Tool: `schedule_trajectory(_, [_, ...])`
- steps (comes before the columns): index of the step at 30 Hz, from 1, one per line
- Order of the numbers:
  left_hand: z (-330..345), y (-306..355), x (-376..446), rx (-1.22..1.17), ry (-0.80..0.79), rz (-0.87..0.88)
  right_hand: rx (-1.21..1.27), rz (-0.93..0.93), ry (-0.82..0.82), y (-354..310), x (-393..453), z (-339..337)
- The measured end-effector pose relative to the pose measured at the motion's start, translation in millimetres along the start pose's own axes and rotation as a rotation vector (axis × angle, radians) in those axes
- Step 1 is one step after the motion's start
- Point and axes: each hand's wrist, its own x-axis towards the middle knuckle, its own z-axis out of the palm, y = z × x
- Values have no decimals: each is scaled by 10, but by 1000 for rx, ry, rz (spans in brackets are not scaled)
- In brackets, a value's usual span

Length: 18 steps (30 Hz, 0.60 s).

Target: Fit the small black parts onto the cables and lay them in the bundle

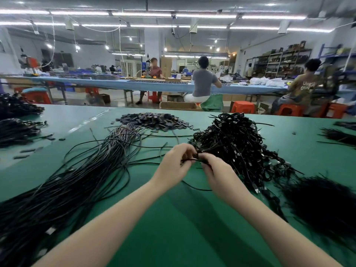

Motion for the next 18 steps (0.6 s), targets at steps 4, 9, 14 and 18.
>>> schedule_trajectory(4, [103,-256,-228,65,179,-252,-37,91,168,239,-80,-173])
schedule_trajectory(9, [191,-392,-383,79,184,-359,-701,169,79,200,-97,93])
schedule_trajectory(14, [246,-301,-351,-147,83,-306,-685,-158,149,91,-213,434])
schedule_trajectory(18, [165,-247,-321,-596,-117,-535,-452,79,138,238,-228,419])
